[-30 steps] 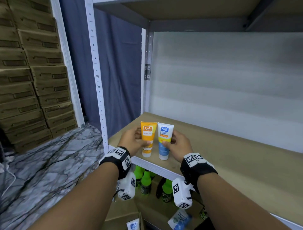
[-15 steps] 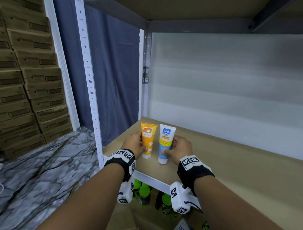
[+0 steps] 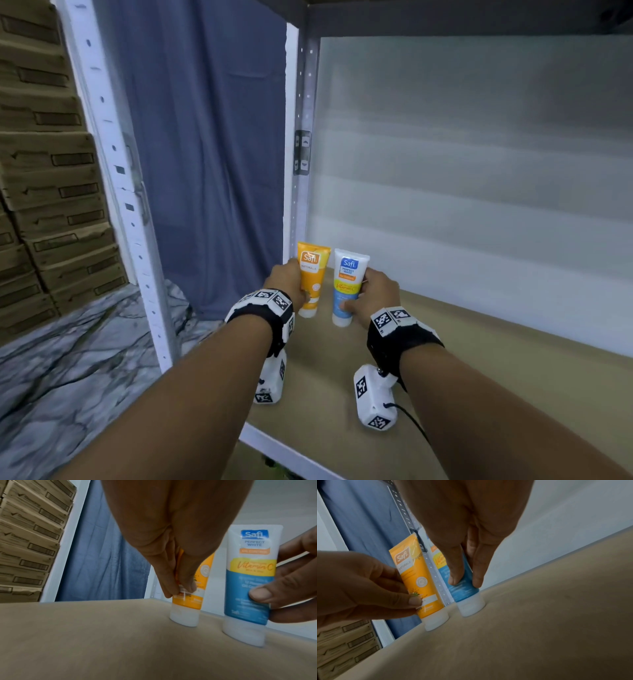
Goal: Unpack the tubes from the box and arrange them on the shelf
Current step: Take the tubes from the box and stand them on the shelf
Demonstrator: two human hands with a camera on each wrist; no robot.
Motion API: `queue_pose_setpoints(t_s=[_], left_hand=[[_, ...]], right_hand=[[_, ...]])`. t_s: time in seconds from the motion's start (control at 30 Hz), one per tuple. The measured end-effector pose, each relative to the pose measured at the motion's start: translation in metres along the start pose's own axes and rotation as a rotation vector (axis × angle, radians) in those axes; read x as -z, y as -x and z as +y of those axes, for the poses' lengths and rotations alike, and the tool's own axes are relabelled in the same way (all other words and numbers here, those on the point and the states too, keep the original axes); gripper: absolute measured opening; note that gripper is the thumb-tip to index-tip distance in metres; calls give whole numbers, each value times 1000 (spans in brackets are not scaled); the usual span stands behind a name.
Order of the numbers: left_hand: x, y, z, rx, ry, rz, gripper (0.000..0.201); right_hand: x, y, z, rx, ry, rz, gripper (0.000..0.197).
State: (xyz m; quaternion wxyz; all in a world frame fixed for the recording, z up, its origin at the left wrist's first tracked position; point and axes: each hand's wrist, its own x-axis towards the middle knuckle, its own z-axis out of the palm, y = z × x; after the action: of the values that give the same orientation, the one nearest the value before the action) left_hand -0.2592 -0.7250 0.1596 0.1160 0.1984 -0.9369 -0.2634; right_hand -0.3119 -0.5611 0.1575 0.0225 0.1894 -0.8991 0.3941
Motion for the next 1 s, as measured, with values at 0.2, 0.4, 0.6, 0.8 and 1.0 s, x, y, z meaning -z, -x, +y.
queue_pose_setpoints(t_s=[0.2,0.4,0.6,0.8,1.0], left_hand=[[-4,-57,-3,-26,-43,-4,49],[-9,-93,-2,-65,-88,8,45],[-12,-106,-4,-68,-78,13,46],[-12,-93,-8,-39,-76,11,44],[4,-40,-15,-25,-98,-17,46]], right_hand=[[-14,-54,-2,-14,65,6,45],[-27,-92,-1,-23,110,6,47],[-32,-104,-2,-55,124,29,43],[-28,-87,-6,-116,67,10,54],[-16,-36,-18,-129,78,-33,49]])
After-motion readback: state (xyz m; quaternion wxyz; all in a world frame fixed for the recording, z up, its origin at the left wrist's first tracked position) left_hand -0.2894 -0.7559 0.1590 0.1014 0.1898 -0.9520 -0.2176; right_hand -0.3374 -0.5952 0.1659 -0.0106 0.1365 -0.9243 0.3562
